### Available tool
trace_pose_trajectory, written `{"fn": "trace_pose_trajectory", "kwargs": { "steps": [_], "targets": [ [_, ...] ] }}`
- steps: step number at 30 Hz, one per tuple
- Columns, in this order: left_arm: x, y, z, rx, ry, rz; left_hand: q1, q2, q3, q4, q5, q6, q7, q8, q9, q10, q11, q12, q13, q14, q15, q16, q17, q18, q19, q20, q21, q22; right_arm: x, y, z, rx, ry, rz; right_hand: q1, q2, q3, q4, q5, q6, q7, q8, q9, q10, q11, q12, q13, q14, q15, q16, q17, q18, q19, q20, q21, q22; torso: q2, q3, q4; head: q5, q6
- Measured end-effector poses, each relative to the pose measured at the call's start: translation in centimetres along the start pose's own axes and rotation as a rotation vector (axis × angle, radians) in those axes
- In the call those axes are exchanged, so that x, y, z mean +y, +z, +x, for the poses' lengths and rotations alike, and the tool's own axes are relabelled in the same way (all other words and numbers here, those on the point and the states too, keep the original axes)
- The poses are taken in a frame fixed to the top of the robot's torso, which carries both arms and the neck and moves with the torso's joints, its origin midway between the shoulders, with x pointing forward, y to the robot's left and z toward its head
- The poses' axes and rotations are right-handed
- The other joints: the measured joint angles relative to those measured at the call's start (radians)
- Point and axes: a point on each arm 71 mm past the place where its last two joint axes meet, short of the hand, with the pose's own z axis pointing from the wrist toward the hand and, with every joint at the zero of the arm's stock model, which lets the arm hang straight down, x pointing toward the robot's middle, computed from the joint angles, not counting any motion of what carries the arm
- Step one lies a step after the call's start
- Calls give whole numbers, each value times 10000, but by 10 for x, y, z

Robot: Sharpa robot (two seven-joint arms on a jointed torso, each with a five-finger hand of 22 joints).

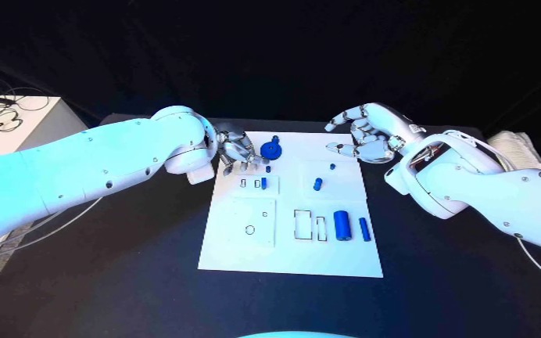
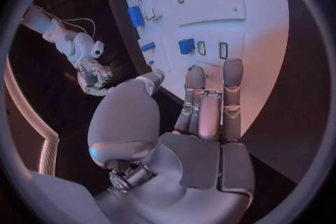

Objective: Assemble the parts on the task board

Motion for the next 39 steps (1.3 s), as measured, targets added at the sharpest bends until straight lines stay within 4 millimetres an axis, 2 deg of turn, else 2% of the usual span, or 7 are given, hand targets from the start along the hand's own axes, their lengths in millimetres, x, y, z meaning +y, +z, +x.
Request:
{"fn": "trace_pose_trajectory", "kwargs": {
  "steps": [3,6,18,31,39],
  "targets": [
    [-3,4,0,20,367,-205,-80,80,-105,1,0,131,-111,0,34,58,-58,86,4,104,-34,146,35,1,191,-42,284,387,-1,0,-1,-19,1,36,0,0,0,0,0,0,0,0,0,0,0,0,0,0,0,-50,0,0,0,0,0,0,-1,4,0,19,-14],
    [-3,7,1,62,697,-410,-145,145,-158,0,0,213,-95,0,85,76,-75,115,19,123,-53,163,35,1,215,-31,367,531,-2,-1,-2,-38,-8,78,0,0,0,0,0,0,0,0,0,0,0,0,0,0,0,-55,0,0,0,0,0,-1,2,1,-4,30,-44],
    [-9,16,9,528,1482,-786,-144,146,-157,0,0,213,-95,0,102,76,-74,115,18,123,-53,163,34,1,250,-67,405,610,-6,0,-4,-53,-53,293,0,0,28,28,39,0,0,-1,-10,0,0,2,8,0,0,-55,0,0,0,0,0,1,29,-29,-15,19,-115],
    [-13,19,17,961,1769,-847,-184,186,-157,0,0,248,-130,51,113,76,-74,114,17,122,-53,163,33,1,249,-68,452,631,-8,1,-3,-7,-66,492,-42,-36,27,28,38,0,0,-1,-10,0,0,3,7,0,0,-56,0,0,0,0,0,6,35,-35,-3,-4,-163],
    [-14,19,19,1111,1855,-831,93,422,-155,-2,0,248,-130,51,203,114,-109,151,29,122,-52,163,32,1,249,-68,524,700,-9,2,-3,50,-75,581,-42,-36,27,28,38,0,0,-1,-10,0,0,3,6,0,0,-56,-1,0,0,0,0,5,35,-29,-2,-3,-171]
  ]
}}
